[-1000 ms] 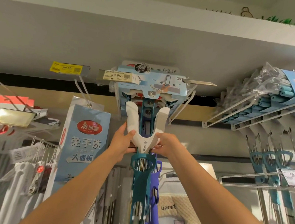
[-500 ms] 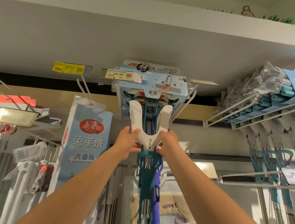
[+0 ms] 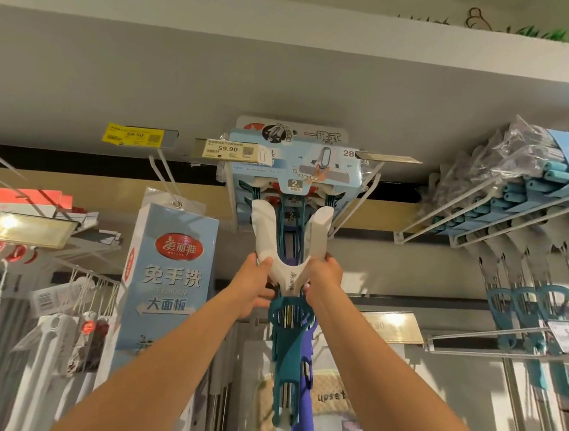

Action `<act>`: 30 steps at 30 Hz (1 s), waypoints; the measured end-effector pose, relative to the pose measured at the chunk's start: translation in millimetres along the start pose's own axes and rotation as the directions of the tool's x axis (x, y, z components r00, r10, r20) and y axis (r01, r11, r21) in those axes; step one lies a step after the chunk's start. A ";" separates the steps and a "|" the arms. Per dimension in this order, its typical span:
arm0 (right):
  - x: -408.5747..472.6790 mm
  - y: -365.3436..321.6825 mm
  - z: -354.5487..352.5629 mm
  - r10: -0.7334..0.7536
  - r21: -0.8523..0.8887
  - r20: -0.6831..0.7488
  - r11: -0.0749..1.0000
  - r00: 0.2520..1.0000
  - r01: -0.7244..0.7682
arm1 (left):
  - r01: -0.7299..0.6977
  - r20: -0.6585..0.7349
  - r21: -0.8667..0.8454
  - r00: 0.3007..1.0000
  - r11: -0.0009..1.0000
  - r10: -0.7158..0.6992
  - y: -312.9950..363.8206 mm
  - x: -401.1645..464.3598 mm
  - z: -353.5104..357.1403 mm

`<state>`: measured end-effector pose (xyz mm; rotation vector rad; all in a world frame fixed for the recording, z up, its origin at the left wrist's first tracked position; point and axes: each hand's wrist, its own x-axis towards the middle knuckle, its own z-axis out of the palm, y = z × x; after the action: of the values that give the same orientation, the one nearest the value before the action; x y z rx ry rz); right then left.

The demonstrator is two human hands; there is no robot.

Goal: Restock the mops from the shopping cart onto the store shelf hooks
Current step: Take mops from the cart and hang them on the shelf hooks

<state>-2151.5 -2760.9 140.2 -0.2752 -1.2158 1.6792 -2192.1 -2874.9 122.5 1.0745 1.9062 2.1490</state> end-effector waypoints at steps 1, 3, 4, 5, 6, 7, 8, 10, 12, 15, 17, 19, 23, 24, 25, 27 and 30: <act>-0.3 2.6 0.1 -0.008 -0.011 -0.018 1.000 1.000 0.008 | 0.012 0.015 0.001 1.000 1.000 -0.012 -1.1 -1.5 -0.1; -4.8 6.9 -1.1 -0.046 -0.088 -0.045 0.995 0.998 0.042 | 0.030 0.031 -0.017 0.999 0.999 -0.030 -5.9 -5.8 0.5; -8.9 8.1 -2.4 -0.069 -0.131 -0.045 0.989 0.997 0.063 | 0.023 0.030 -0.024 0.999 0.999 -0.022 -9.3 -6.3 0.3; -12.3 12.0 -4.5 -0.083 -0.163 -0.041 0.984 0.996 0.075 | 0.011 0.014 -0.017 1.000 1.000 -0.011 -14.2 -7.2 0.4; -16.6 15.1 -6.2 -0.089 -0.173 -0.031 0.981 0.995 0.083 | -0.003 -0.010 -0.001 1.000 1.000 0.003 -19.3 -7.3 -0.7; -19.6 19.1 -8.6 -0.087 -0.164 -0.015 0.983 0.996 0.083 | -0.019 -0.031 0.015 0.999 1.000 0.020 -23.5 -9.7 -0.7; -23.0 24.7 -11.3 -0.081 -0.145 0.001 0.986 0.997 0.080 | -0.023 -0.038 0.014 0.999 1.000 0.024 -29.3 -12.4 -0.7; -29.5 36.6 -16.3 -0.103 -0.107 0.056 0.988 0.993 0.109 | -0.027 -0.009 0.007 1.000 1.000 0.027 -39.0 -19.3 0.9; -36.5 50.0 -22.4 -0.131 -0.085 0.126 0.986 0.983 0.143 | -0.061 0.020 0.041 0.998 0.997 0.060 -46.1 -30.8 3.8; -46.2 68.1 -34.8 -0.093 -0.031 0.195 0.994 0.976 0.101 | -0.084 0.000 0.052 0.996 0.995 0.084 -56.7 -41.0 4.3; -51.1 77.6 -42.4 -0.073 -0.059 0.214 0.994 0.974 0.087 | -0.079 -0.005 0.120 0.997 0.990 0.080 -64.3 -43.4 1.2; -54.4 88.9 -51.4 -0.052 -0.140 0.227 0.987 0.973 0.085 | -0.086 -0.008 0.208 0.996 0.974 0.090 -76.1 -44.9 -2.7; -61.6 101.2 -66.4 -0.015 -0.143 0.273 0.988 0.962 0.056 | -0.080 -0.017 0.204 0.996 0.976 0.085 -87.5 -54.4 -7.1; -62.3 100.8 -67.6 -0.012 -0.116 0.279 0.992 0.960 0.046 | -0.094 -0.016 0.193 0.995 0.977 0.099 -86.0 -56.6 -7.4; -63.0 100.5 -67.6 -0.009 -0.086 0.278 0.996 0.960 0.034 | -0.122 -0.011 0.189 0.992 0.974 0.126 -84.1 -58.8 -6.6; -64.1 98.7 -64.6 -0.013 -0.018 0.256 1.000 0.967 0.018 | -0.195 0.002 0.163 0.980 0.967 0.197 -80.1 -59.3 -5.5; -66.6 99.9 -57.8 -0.036 0.022 0.223 0.999 0.974 0.032 | -0.232 0.001 0.143 0.972 0.962 0.235 -73.2 -61.6 -3.7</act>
<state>-2139.9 -2780.2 8.8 -0.0540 -1.3616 1.7244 -2175.8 -2891.5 29.6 1.3769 2.0614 2.1676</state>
